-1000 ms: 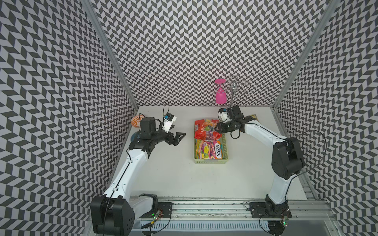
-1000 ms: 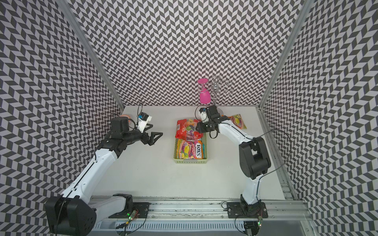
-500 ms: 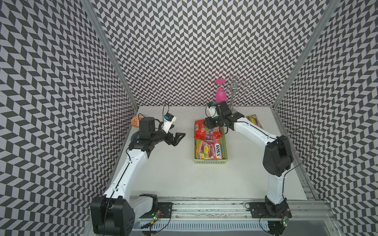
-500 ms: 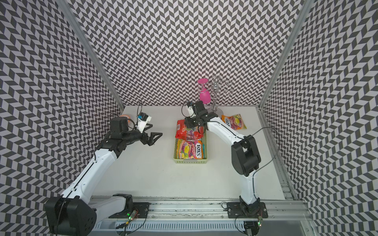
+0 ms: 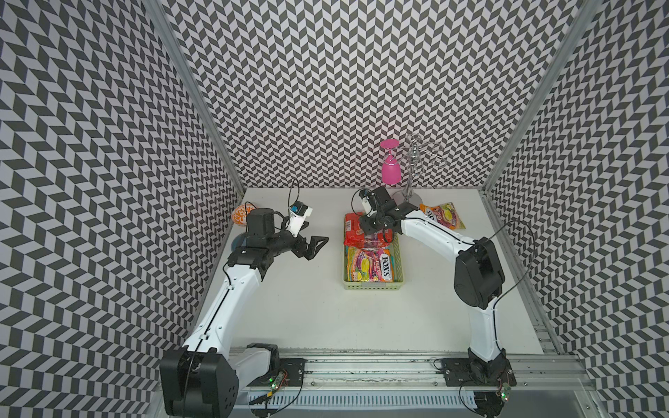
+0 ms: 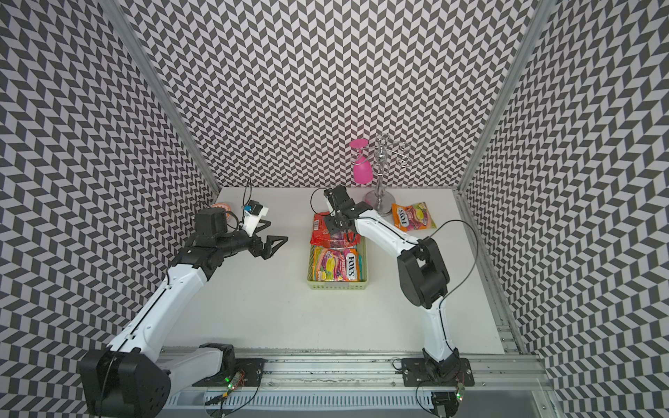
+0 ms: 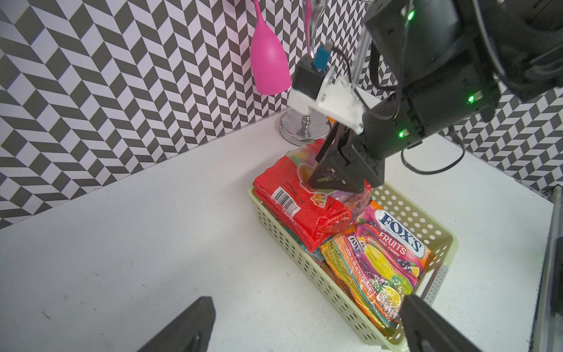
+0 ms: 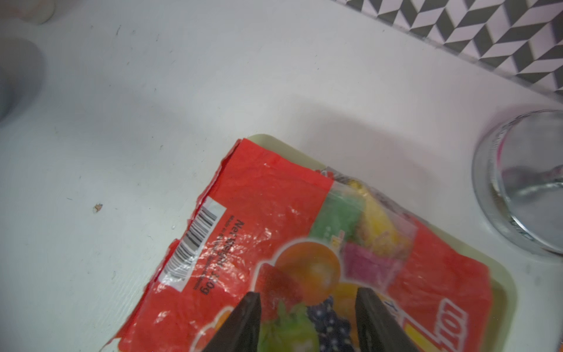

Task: Put the candies in the basket
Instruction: Place the candy in the basket, then pick up the candy at the center of the board.

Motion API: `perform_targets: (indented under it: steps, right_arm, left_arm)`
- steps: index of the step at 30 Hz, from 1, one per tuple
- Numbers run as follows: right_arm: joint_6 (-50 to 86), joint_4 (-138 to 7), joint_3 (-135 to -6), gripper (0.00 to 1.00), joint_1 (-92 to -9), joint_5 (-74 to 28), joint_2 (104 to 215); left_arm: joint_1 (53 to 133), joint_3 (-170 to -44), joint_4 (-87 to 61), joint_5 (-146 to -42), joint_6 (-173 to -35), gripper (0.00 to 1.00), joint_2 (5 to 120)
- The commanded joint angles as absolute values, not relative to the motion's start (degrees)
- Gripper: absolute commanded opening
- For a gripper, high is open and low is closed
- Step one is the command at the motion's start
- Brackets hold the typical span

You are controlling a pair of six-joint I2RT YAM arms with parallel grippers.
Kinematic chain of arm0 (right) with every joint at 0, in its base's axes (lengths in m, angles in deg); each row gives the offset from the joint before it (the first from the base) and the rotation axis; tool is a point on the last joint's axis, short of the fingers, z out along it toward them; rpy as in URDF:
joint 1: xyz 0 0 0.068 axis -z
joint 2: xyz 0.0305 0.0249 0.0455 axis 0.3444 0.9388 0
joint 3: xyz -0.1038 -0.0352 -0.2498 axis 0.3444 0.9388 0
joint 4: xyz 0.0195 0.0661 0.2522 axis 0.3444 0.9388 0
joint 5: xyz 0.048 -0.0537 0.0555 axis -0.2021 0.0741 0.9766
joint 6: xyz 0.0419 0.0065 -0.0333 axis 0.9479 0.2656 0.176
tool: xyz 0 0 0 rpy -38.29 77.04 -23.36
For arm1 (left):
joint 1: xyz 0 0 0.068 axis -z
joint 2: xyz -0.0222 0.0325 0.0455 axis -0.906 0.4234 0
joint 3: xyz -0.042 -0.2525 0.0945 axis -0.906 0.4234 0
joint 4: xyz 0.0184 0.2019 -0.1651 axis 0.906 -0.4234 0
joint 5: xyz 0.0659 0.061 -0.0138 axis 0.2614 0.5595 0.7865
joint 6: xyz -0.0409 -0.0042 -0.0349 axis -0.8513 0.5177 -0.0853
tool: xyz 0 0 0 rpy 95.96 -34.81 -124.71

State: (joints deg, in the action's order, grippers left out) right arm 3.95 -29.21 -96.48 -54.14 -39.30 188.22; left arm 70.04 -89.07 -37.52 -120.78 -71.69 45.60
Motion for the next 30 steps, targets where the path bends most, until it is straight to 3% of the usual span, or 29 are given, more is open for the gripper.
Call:
perform_targets:
  steps: [1,11,12,13,20,30]
  right_arm:
    - [3.4,-29.4,-98.2,0.62,-51.0,-42.6,181.5]
    - [7.6,-33.1,-90.3,0.80,-36.8,-43.4,178.1]
    - [8.3,-33.0,-89.9,0.84,-35.6,-43.3,178.2]
    - [9.1,-33.0,-89.0,0.99,-34.4,-43.0,178.1]
    - [14.6,-36.0,-84.5,0.99,-27.5,-40.4,179.1]
    - [10.6,-34.7,-89.0,0.95,-30.8,-54.6,188.3]
  left_arm:
    - [69.5,-89.0,-37.3,-121.5,-71.4,0.99,44.7]
    - [69.6,-88.7,-36.6,-121.6,-71.8,0.99,44.2]
    - [69.6,-88.6,-36.5,-121.7,-71.9,0.99,44.1]
    - [69.6,-88.7,-36.6,-121.6,-71.8,0.99,44.2]
    - [69.5,-88.6,-36.5,-121.7,-72.0,0.99,44.2]
    - [69.6,-89.3,-37.2,-121.2,-71.7,0.99,44.4]
